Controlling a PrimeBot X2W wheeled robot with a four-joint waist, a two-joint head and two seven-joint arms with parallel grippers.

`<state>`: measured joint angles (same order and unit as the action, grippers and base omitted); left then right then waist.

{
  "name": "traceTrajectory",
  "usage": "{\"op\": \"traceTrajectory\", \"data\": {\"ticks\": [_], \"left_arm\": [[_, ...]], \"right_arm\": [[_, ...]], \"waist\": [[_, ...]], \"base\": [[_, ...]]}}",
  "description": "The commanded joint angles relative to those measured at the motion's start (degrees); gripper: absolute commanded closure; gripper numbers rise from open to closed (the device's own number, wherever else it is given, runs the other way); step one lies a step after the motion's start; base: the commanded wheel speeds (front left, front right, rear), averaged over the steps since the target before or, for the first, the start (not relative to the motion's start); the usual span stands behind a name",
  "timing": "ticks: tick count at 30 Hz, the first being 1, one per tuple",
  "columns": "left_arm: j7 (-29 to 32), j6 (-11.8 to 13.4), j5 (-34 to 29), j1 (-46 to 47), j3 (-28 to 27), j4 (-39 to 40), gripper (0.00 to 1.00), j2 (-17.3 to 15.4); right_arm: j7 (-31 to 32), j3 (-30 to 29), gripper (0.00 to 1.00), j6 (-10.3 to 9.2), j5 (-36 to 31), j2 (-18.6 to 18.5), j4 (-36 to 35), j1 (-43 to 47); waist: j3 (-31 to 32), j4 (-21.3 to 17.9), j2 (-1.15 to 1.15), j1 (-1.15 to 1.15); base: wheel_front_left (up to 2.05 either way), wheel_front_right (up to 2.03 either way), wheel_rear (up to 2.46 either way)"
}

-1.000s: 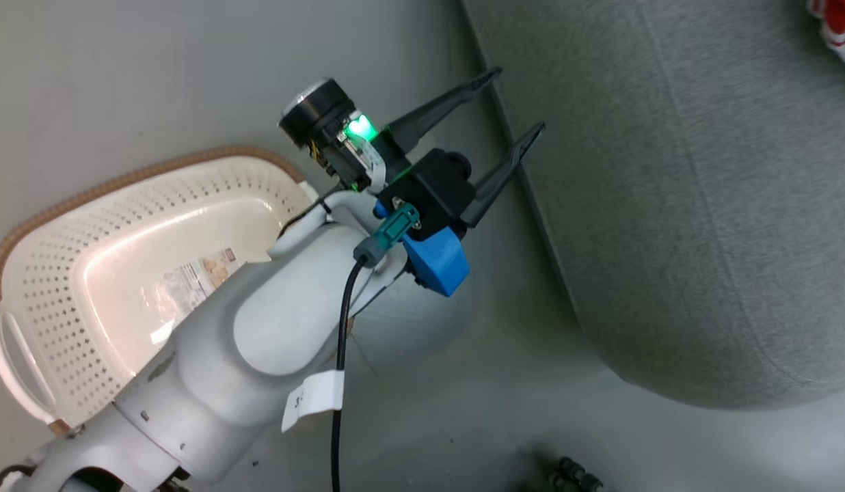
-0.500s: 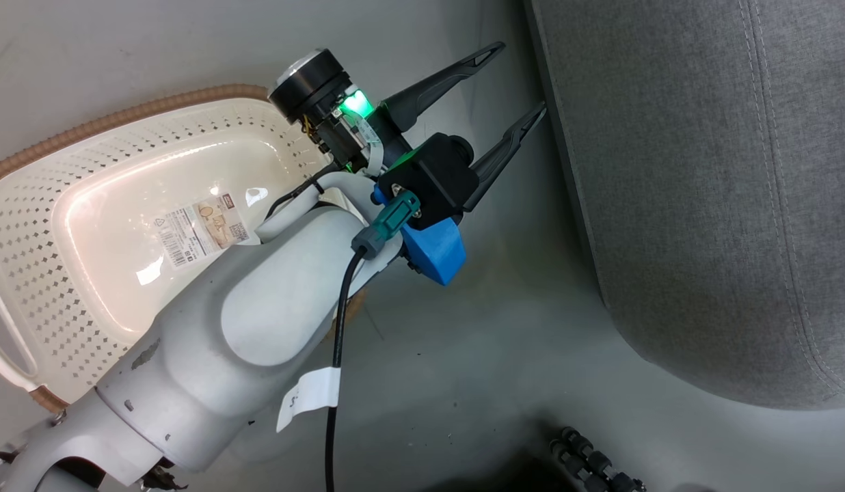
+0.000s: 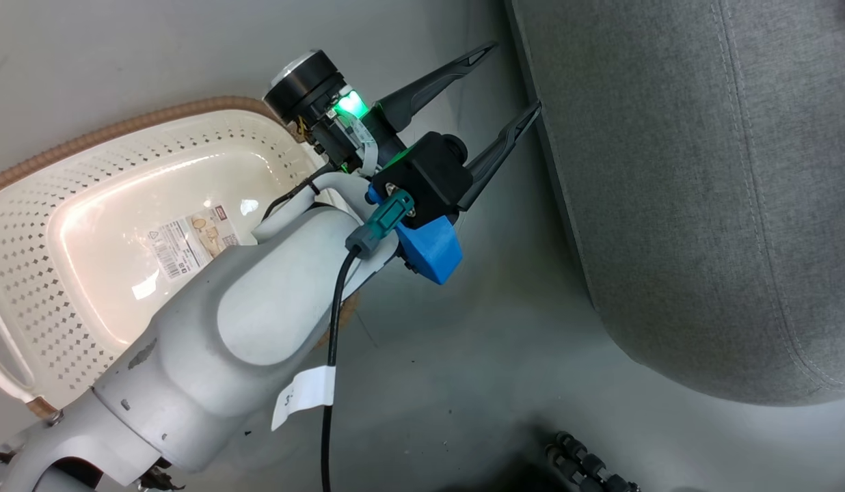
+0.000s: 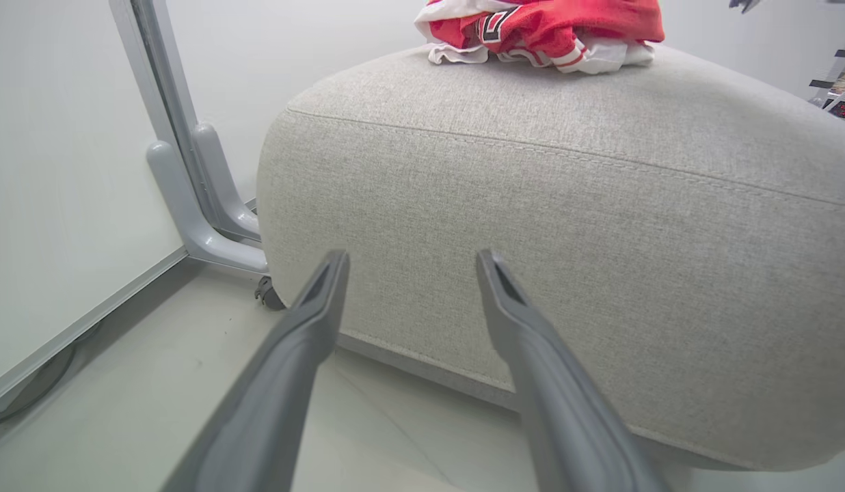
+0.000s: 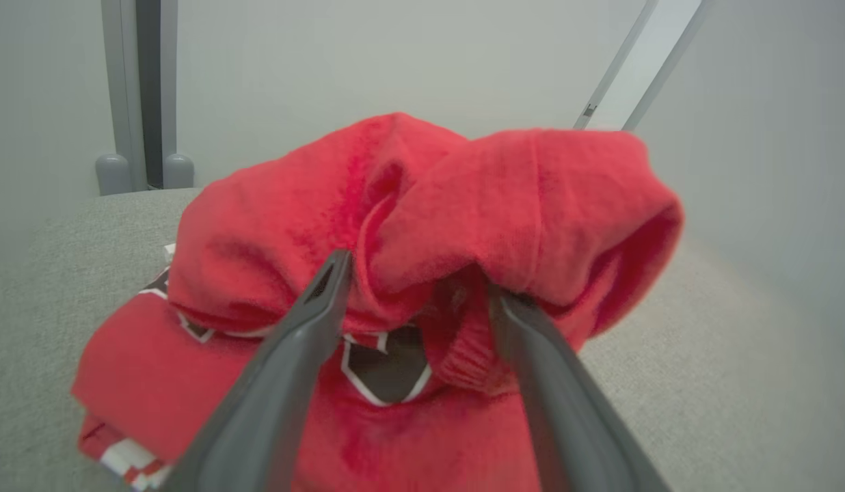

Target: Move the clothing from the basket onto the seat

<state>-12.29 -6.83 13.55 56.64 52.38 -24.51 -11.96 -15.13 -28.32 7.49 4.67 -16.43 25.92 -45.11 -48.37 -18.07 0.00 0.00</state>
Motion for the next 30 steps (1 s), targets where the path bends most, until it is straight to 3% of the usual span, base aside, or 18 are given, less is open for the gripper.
{"op": "traceTrajectory", "data": {"ticks": [1, 8, 17, 30], "left_arm": [[-0.5, 0.5, 0.5, 0.3, -0.2, -0.3, 0.0, 0.2], [-2.2, 1.3, 1.7, -1.1, -1.2, -1.7, 0.0, 1.4], [-2.9, 3.3, 4.2, -5.4, -6.0, -1.2, 0.0, 2.5], [-3.0, 5.6, 4.4, -18.9, -23.8, 4.9, 0.0, 3.2]], "right_arm": [[0.0, -0.1, 0.0, 0.0, 0.4, 0.7, -1.4, 2.1], [0.0, 0.8, 0.0, 0.01, -0.1, 2.7, -8.7, 8.9], [0.0, 8.2, 0.0, 0.0, -1.1, 3.2, -16.7, 14.0], [0.0, 22.2, 0.0, 0.01, -1.2, 5.0, -18.8, 18.7]], "waist": [[0.8, 0.2, 0.0, 0.0], [5.0, 1.5, 0.0, 0.0], [13.7, 5.0, 0.0, 0.0], [26.4, 13.7, 0.0, 0.0]], "base": [[0.0, 0.0, 0.0], [0.0, 0.0, 0.0], [0.0, 0.0, 0.0], [0.0, 0.0, 0.0]]}}
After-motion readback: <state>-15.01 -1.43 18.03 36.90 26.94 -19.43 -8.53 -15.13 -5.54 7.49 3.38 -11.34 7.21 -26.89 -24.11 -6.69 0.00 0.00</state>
